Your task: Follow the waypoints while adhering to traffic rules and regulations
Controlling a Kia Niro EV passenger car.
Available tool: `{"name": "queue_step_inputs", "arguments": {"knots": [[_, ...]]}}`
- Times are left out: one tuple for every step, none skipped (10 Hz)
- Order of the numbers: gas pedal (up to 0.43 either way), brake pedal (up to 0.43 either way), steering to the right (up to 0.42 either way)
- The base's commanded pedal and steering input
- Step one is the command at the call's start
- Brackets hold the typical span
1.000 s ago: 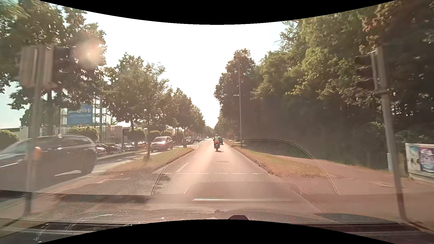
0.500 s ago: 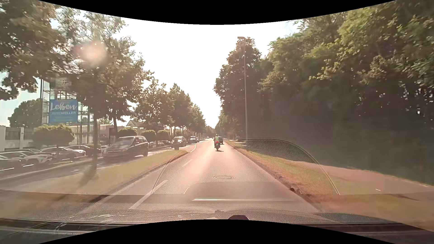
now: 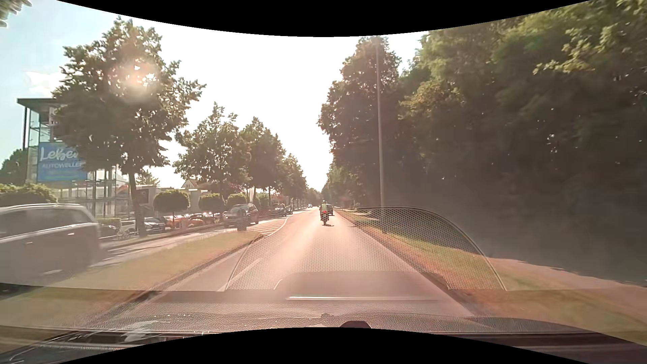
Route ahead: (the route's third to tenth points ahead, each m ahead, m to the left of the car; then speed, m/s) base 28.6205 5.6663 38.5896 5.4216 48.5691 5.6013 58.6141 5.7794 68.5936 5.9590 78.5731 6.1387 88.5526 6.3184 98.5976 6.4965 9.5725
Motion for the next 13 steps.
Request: {"name": "queue_step_inputs", "arguments": {"knots": [[0.189, 0.000, -0.007], [0.189, 0.000, -0.007], [0.177, 0.000, -0.006], [0.177, 0.000, -0.006], [0.177, 0.000, -0.007], [0.177, 0.000, -0.007], [0.177, 0.000, -0.006], [0.177, 0.000, -0.006], [0.169, 0.000, -0.007], [0.169, 0.000, -0.006], [0.169, 0.000, -0.006], [0.169, 0.000, -0.006], [0.169, 0.000, -0.006]]}}
